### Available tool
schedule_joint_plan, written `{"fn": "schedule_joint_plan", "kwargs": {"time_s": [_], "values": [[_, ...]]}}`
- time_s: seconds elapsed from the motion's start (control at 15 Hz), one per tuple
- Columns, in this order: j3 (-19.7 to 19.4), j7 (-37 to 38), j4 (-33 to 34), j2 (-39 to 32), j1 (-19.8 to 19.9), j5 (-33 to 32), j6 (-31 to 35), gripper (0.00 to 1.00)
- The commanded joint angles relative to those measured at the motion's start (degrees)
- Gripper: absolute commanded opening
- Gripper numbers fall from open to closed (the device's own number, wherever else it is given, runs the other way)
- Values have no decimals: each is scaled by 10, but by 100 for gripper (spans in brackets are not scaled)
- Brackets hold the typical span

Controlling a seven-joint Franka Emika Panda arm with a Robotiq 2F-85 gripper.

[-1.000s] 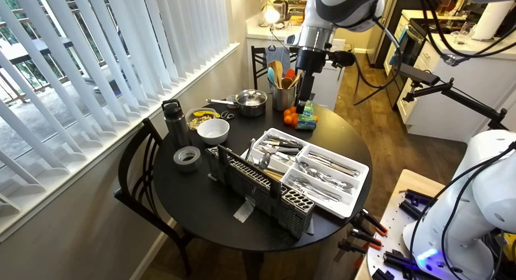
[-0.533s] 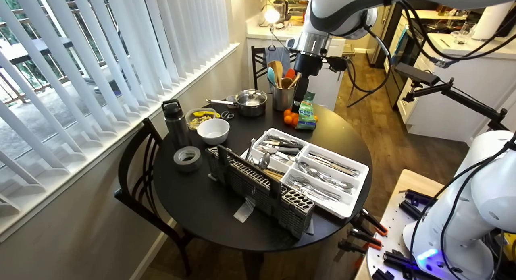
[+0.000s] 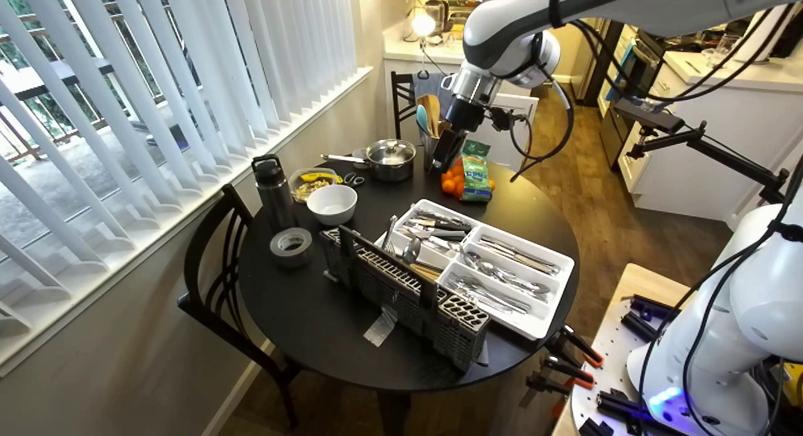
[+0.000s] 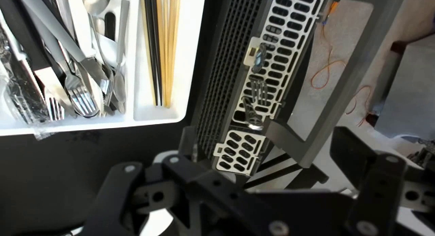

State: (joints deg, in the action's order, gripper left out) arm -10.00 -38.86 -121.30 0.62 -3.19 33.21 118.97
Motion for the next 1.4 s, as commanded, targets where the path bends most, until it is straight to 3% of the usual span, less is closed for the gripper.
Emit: {"fn": "schedule_joint_plan", "kwargs": {"time_s": [0.0,0.2,0.47,0.73,1.0,1.33], "values": [[23,-19,51,-89,39,60,-15,100],[50,-10,73,-123,57,46,-61,100],[83,0,82,-139,50,-2,-99,100],[105,-5,71,-150,47,-62,-49,100],[121,-7,66,-158,47,-78,13,100],[130,-3,73,-161,55,-73,-6,100]]}}
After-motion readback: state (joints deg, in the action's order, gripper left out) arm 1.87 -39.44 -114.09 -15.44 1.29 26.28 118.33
